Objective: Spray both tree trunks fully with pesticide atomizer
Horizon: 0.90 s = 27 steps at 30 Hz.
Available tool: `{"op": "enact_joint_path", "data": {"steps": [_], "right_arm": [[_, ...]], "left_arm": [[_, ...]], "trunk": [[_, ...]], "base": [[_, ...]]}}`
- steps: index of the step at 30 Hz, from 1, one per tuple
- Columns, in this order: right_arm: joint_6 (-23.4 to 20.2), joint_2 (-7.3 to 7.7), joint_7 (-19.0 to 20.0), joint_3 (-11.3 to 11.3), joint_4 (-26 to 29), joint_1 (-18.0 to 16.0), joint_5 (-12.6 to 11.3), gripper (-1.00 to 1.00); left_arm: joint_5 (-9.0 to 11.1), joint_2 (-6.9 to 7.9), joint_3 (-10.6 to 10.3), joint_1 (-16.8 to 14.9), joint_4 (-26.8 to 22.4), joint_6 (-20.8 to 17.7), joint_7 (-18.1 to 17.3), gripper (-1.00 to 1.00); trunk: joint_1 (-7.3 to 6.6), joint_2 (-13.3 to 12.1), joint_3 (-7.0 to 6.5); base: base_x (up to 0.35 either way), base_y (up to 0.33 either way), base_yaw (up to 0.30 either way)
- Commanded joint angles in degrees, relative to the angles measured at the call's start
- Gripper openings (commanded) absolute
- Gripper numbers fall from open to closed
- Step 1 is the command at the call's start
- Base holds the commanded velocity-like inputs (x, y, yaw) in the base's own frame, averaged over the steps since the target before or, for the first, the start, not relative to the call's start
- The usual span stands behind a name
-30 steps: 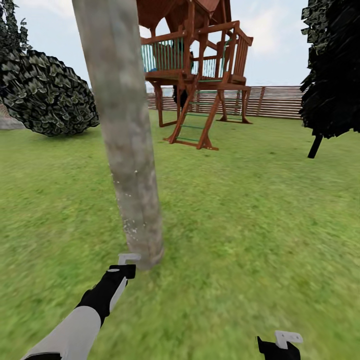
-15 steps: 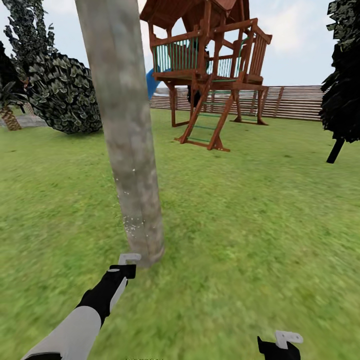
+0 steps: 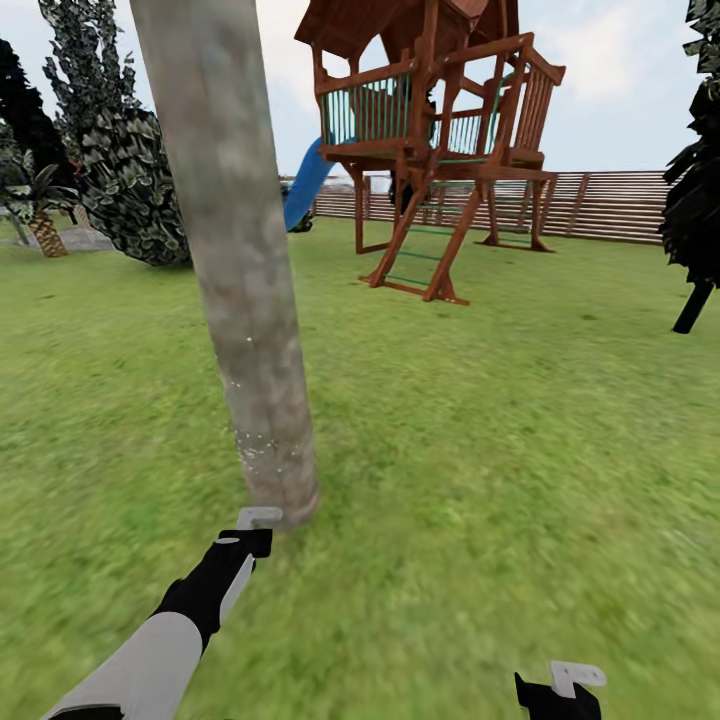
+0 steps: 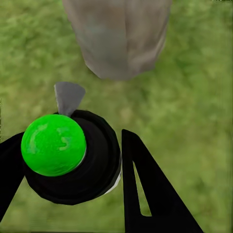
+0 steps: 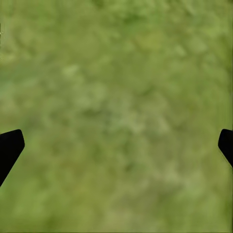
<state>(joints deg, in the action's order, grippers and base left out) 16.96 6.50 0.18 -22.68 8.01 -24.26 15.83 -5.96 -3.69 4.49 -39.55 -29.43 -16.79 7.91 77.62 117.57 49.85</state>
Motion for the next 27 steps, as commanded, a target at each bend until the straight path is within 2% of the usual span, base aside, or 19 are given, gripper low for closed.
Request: {"op": "enact_joint_path", "data": {"steps": [1,5,18,23,27], "right_arm": [[0.0,0.0,0.0,0.0,0.0,0.0,0.0,1.0],[0.0,0.0,0.0,0.0,0.0,0.0,0.0,1.0],[0.9,0.0,-0.1,0.0,0.1,0.0,0.1,1.0],[0.9,0.0,-0.1,0.0,0.0,0.0,0.1,1.0],[0.9,0.0,-0.1,0.0,0.0,0.0,0.1,1.0]], "left_arm": [[0.0,0.0,0.0,0.0,0.0,0.0,0.0,-1.0],[0.0,0.08,0.0,0.0,0.0,0.0,0.0,-1.0],[0.0,0.09,0.0,0.0,0.0,0.0,0.0,-1.0],[0.0,0.09,0.0,0.0,0.0,0.0,0.0,-1.0],[0.0,0.09,0.0,0.1,0.1,0.1,0.0,-1.0]], "trunk": [[0.0,0.0,0.0],[0.0,0.0,0.0],[0.0,0.0,0.0],[0.0,0.0,0.0],[0.0,0.0,0.0]], "base": [[0.096,-0.266,0.274],[0.132,-0.262,0.249],[0.16,-0.254,0.016],[0.161,-0.251,0.242],[0.078,-0.063,0.277]]}}
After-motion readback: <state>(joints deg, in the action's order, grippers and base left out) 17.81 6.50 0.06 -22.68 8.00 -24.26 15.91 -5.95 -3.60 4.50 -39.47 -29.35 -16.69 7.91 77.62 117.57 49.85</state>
